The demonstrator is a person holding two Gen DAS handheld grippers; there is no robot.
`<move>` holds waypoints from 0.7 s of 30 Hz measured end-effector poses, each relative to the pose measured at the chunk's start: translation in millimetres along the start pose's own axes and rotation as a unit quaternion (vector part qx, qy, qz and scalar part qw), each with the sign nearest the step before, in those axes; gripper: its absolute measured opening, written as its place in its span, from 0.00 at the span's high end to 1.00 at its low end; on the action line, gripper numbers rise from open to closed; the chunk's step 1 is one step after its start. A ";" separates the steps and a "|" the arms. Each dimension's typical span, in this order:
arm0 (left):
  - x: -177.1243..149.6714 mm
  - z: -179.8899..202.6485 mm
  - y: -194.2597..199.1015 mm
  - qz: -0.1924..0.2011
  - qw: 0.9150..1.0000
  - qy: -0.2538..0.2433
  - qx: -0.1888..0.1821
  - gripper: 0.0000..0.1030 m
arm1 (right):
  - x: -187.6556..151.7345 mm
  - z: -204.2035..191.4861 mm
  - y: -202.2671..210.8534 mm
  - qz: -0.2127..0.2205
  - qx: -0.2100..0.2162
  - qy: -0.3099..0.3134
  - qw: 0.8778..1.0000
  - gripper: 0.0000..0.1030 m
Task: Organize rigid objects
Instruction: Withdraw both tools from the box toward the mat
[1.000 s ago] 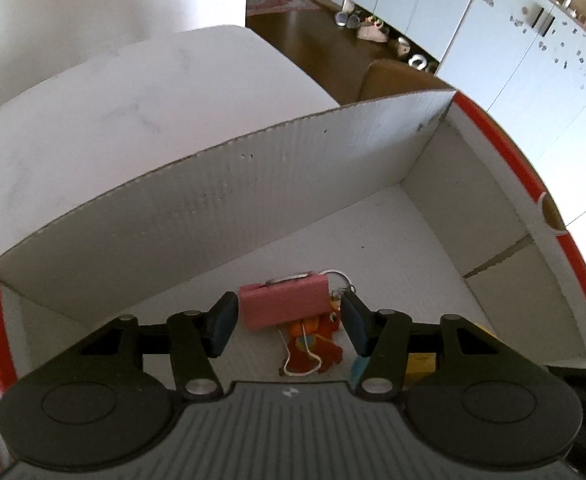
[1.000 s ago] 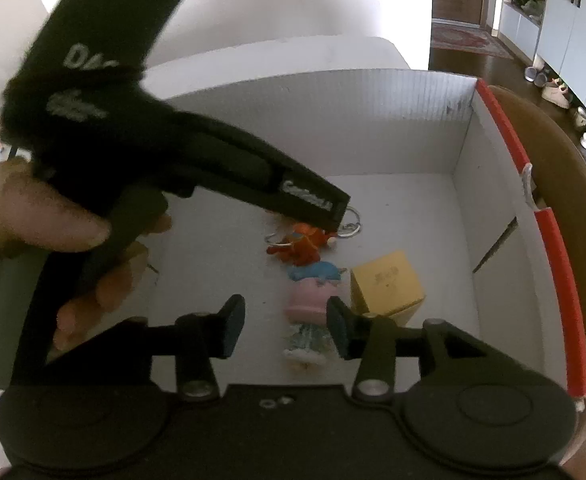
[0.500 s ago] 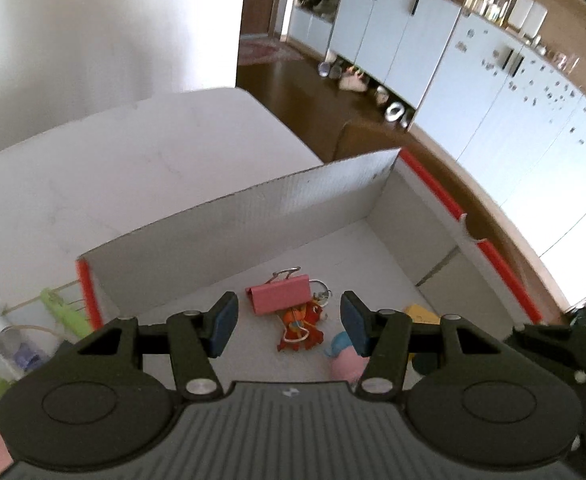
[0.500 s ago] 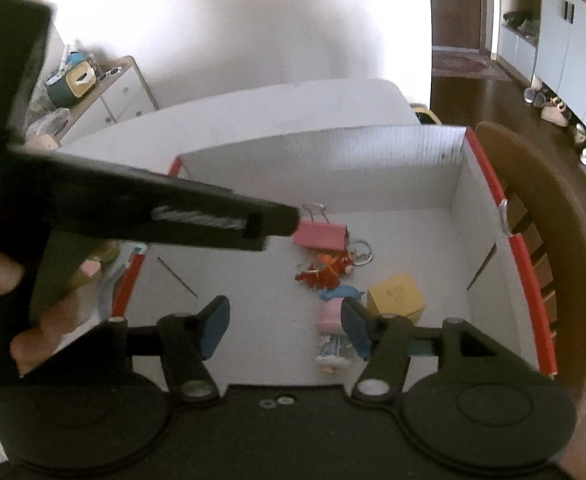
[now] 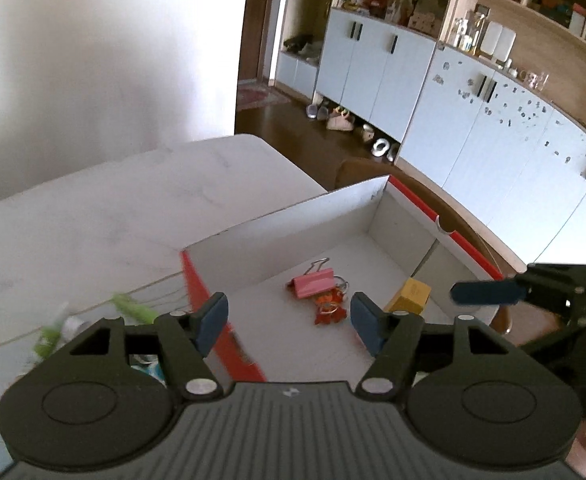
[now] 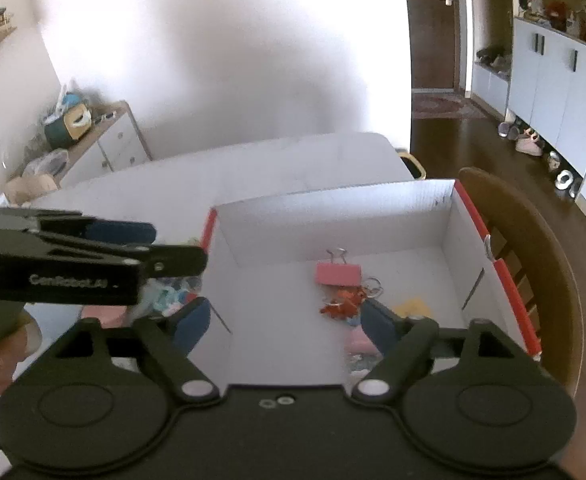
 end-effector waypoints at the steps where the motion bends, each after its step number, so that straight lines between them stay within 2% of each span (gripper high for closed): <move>1: -1.2 -4.7 4.5 0.003 1.000 0.000 -0.001 0.35 | -0.1 -3.7 1.8 0.005 -0.003 0.000 1.000 0.17; 4: -5.0 -19.2 20.0 0.014 1.000 -0.001 -0.004 0.35 | -1.5 -15.9 6.6 0.015 -0.004 -0.003 1.000 0.14; 8: -15.2 -37.4 42.6 0.029 0.999 -0.014 0.002 0.26 | -3.4 -33.8 9.0 0.028 -0.003 -0.009 1.000 0.09; 13: -29.6 -66.1 65.3 0.034 0.999 -0.013 -0.004 0.25 | -4.6 -59.2 12.3 0.057 -0.004 -0.010 0.998 0.04; 15: -35.5 -77.9 73.5 0.037 0.999 -0.008 0.000 0.19 | -5.3 -70.9 11.7 0.062 0.002 -0.010 0.998 0.03; 21: -54.8 -120.9 92.3 0.042 0.999 -0.010 0.019 0.19 | -9.6 -105.2 0.7 0.063 0.018 -0.009 0.998 0.01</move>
Point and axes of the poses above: each gripper's, at about its wrist camera, not at the fingertips, and y roughly against the way its jaws point, z to its right, x to its top, the point moved 9 cm from there along -y, roughly the way its jaws point, and after that the axes turned 3 degrees about x, right-handed, at the moved point
